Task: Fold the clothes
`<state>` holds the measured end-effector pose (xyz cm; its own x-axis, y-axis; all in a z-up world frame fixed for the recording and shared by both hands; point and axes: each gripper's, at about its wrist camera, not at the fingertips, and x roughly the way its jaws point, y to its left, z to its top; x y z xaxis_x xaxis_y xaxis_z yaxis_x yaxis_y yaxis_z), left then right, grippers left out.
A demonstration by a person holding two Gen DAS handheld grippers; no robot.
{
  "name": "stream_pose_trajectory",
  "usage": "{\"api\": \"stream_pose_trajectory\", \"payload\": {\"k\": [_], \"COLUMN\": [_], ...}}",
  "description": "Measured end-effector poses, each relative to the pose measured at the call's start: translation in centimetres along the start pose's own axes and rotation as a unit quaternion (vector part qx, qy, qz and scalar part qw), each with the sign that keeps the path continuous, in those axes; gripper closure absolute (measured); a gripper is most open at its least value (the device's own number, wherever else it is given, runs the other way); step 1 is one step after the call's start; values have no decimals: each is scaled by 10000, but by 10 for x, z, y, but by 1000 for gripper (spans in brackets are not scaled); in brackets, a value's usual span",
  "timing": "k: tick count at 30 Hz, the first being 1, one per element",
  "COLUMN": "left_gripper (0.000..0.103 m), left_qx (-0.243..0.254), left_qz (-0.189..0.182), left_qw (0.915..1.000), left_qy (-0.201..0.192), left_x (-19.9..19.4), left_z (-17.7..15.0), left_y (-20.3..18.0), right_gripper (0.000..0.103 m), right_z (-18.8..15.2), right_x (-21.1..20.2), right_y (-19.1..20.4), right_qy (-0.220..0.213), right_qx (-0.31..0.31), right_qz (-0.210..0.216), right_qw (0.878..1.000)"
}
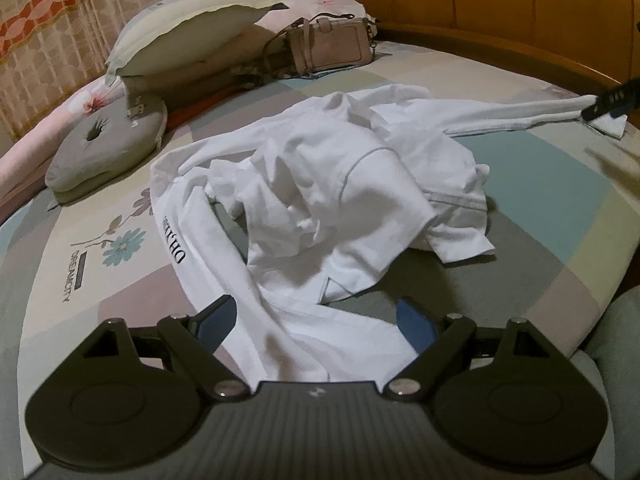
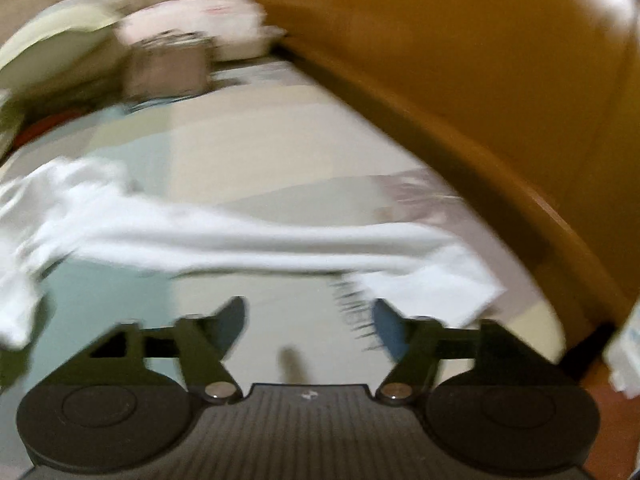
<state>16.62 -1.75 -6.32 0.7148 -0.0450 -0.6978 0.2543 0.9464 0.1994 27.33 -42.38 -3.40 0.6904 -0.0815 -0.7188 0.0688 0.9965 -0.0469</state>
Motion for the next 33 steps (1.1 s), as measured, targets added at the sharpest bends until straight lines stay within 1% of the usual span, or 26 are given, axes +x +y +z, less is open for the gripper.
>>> {"api": "stream_pose_trajectory", "payload": {"k": [4,7,10,12,14,16,18,21,22,23,26,27,28,31,33], "left_gripper": [14,14,13,13,13,13,13,12,9,8,4,4,4,3,1], "left_qx": [-103,-195,-337,-483,-639,-861,-1139,-1664,-1835,-1955,-2163,-2246,-2357,-2727,-2948], "left_qz": [18,57,68,8,-66,-227,-474,-934,-1056,-1118,-1363,-1508,-1703,-2365,-2624], "left_qw": [9999,9997,9991,9984,9973,9950,9909,9794,9750,9722,9642,9596,9532,9286,9158], "left_qy": [72,165,229,293,361,459,546,661,671,639,708,775,831,859,748], "left_x": [0,1,0,0,1,4,5,7,7,5,1,0,0,1,6], "left_z": [-7,-13,-21,-28,-34,-40,-46,-57,-60,-63,-67,-68,-68,-71,-72], "left_y": [4,8,13,18,22,27,33,42,45,47,53,54,55,55,53], "right_gripper": [13,9,5,2,1,0,0,0,0,0,0,0,0,0,0], "right_z": [-19,-33,-45,-55,-64,-72,-75,-77,-78,-79,-82,-82,-82,-83,-84], "right_x": [-11,-17,-20,-20,-19,-15,-15,-18,-18,-18,-18,-19,-19,-19,-19], "right_y": [63,104,137,153,165,172,176,179,179,179,179,178,178,176,174], "right_qy": [37,-8,47,192,378,571,552,553,542,529,489,481,473,449,433], "right_qx": [-386,-559,-640,-619,-627,-627,-694,-795,-810,-824,-864,-859,-851,-829,-814], "right_qz": [652,994,1063,1253,1463,1599,1548,1479,1467,1457,1427,1437,1449,1486,1510], "right_qw": [9971,9935,9923,9900,9865,9835,9840,9842,9844,9845,9848,9847,9846,9844,9842]}}
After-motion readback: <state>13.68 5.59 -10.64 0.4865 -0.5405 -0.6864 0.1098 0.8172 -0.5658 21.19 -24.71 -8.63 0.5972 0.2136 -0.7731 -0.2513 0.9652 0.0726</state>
